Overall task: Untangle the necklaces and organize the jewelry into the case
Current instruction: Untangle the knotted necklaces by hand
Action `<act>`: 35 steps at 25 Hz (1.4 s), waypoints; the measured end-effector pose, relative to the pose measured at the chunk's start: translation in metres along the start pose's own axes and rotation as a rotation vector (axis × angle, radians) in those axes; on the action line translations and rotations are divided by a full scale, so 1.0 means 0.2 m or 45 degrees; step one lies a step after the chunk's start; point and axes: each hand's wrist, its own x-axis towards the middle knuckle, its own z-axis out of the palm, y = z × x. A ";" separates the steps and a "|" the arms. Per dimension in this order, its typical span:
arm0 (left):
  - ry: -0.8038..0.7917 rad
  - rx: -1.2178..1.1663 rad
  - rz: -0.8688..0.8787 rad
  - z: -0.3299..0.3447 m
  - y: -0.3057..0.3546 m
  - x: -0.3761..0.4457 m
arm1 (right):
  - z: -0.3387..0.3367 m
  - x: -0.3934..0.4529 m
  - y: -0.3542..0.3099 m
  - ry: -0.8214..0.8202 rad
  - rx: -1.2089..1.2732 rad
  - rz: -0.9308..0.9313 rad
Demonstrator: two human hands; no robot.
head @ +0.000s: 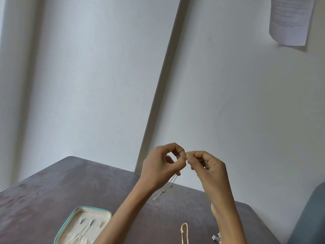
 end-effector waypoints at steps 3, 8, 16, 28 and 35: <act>-0.004 0.081 -0.022 0.00 0.01 0.00 | -0.02 0.00 0.00 0.030 -0.043 -0.057; -0.010 0.175 -0.073 0.00 0.01 0.00 | -0.07 -0.02 -0.01 0.065 -0.459 -0.315; -0.087 0.425 -0.004 -0.01 0.02 -0.01 | -0.07 -0.01 0.02 0.116 -0.912 -0.471; -0.110 0.357 -0.034 0.02 0.04 -0.02 | -0.07 0.01 0.07 0.134 -0.947 -0.573; -0.071 0.231 -0.072 -0.03 0.02 -0.01 | 0.00 0.01 0.09 0.062 -0.722 -0.387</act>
